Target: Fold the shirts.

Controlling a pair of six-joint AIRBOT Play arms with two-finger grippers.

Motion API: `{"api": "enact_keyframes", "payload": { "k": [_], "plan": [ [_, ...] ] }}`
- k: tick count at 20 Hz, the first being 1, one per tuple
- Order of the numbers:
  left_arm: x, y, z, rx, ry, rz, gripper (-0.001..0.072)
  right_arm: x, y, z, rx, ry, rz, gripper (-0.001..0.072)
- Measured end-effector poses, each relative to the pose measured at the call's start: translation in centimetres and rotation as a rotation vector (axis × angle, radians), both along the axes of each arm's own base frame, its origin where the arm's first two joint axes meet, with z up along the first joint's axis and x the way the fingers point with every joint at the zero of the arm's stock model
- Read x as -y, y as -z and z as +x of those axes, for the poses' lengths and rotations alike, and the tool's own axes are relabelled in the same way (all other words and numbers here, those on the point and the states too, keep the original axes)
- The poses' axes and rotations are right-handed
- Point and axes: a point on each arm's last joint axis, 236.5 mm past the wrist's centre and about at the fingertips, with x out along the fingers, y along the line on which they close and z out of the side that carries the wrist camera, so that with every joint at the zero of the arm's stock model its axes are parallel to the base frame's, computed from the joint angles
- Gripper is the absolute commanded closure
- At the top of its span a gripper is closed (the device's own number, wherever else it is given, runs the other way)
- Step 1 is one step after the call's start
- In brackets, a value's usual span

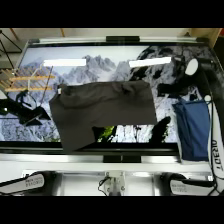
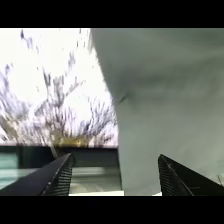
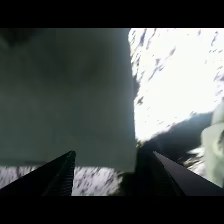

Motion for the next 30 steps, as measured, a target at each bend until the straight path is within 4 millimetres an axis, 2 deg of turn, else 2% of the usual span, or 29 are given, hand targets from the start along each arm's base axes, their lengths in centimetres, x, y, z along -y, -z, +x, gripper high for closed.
{"api": "enact_keyframes", "payload": {
  "k": [2, 6, 8, 13, 14, 16, 18, 24, 30],
  "plan": [
    [0.8, 1.8, -0.9, -0.005, -0.027, -0.034, 0.0105, -0.6, 1.5, -1.9, -0.069, -0.012, 0.044, 0.0129],
    [2.3, 3.8, -0.5, 0.025, -0.077, -0.076, 0.0109, -1.3, 3.5, -4.5, -0.158, -0.024, 0.09, 0.0129],
    [2.9, 4.3, -0.1, 0.041, -0.086, -0.084, 0.0256, -1.2, 4.2, -5.3, -0.187, -0.028, 0.092, 0.0129],
    [4.2, 4.9, 0.7, 0.062, -0.09, -0.095, 0.0265, -0.3, 5.6, -6.7, -0.234, -0.038, 0.052, 0.0128],
    [4.5, 5.0, 0.7, 0.057, -0.093, -0.098, 0.0313, 0.0, 6.0, -6.9, -0.241, -0.037, 0.042, 0.0129],
    [4.9, 5.4, 0.7, 0.047, -0.091, -0.1, 0.0536, 0.4, 6.6, -7.1, -0.244, -0.034, 0.029, 0.0128],
    [5.0, 5.7, 0.8, 0.045, -0.096, -0.097, 0.0669, 0.9, 7.2, -7.1, -0.239, -0.024, 0.017, 0.0128],
    [5.1, 5.2, 1.4, 0.061, -0.093, -0.096, 0.0668, 1.2, 10.0, -7.6, -0.272, 0.003, 0.023, 0.0128],
    [4.9, 3.7, 2.1, 0.113, -0.086, -0.086, 0.0668, -1.2, 12.6, -7.6, -0.328, 0.037, 0.131, 0.0135]
  ]
}}
